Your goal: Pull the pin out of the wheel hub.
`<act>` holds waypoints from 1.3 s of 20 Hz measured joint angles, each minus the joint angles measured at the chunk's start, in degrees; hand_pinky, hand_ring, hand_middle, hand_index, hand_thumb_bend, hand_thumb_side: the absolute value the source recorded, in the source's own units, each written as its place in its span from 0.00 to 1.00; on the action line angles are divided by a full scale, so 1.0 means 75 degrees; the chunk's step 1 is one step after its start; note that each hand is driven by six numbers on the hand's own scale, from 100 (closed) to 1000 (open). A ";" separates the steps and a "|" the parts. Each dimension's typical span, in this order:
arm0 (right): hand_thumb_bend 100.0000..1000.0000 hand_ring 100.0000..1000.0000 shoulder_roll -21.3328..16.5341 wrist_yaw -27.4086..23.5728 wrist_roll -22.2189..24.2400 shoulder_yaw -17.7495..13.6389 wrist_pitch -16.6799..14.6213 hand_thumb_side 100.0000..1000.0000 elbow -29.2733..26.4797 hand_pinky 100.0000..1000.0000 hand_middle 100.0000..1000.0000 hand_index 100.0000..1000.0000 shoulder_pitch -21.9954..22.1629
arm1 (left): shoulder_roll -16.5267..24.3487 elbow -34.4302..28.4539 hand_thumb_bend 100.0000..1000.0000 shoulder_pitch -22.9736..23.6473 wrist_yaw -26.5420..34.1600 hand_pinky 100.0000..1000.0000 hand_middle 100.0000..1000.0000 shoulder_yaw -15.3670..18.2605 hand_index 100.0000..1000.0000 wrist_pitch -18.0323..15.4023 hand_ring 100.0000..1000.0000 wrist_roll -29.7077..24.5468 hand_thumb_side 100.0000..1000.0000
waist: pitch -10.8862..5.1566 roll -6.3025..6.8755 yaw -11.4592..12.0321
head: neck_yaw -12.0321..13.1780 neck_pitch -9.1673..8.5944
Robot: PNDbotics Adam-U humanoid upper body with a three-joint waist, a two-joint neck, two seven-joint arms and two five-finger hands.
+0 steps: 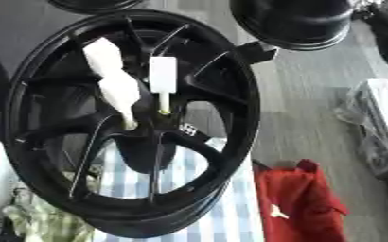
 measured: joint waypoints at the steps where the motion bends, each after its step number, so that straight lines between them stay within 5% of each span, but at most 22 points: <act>1: 0.36 0.79 -0.0205 0.0045 0.0113 0.0127 0.0112 0.25 -0.0026 0.90 0.79 0.78 -0.0119 | 0.0000 0.0003 0.33 0.0002 -0.0001 0.65 0.79 -0.0015 0.75 0.0003 0.84 -0.0003 0.66 | -0.0015 -0.0007 0.0000 | -0.0005 0.0018; 9: 0.40 0.80 -0.1563 0.0632 0.1243 0.1173 0.0873 0.26 -0.0099 0.89 0.78 0.79 -0.1090 | 0.0069 0.0041 0.33 0.0057 -0.0026 0.65 0.79 -0.0025 0.75 0.0019 0.84 -0.0020 0.66 | -0.0029 -0.0068 0.0002 | -0.0067 0.0111; 15: 0.42 0.81 -0.2116 0.1085 0.2349 0.1741 0.1043 0.25 -0.0125 0.88 0.79 0.81 -0.1862 | 0.0095 0.0044 0.33 0.0063 -0.0039 0.65 0.79 -0.0058 0.75 0.0037 0.84 -0.0042 0.66 | -0.0074 -0.0130 0.0017 | -0.0115 0.0120; 26: 0.45 0.82 -0.1289 0.2923 0.4711 0.2494 0.0790 0.21 0.0586 0.88 0.81 0.83 -0.3549 | 0.0132 0.0084 0.32 0.0124 -0.0058 0.65 0.79 -0.0072 0.75 0.0050 0.84 -0.0087 0.67 | -0.0075 -0.0116 0.0021 | -0.0185 0.0122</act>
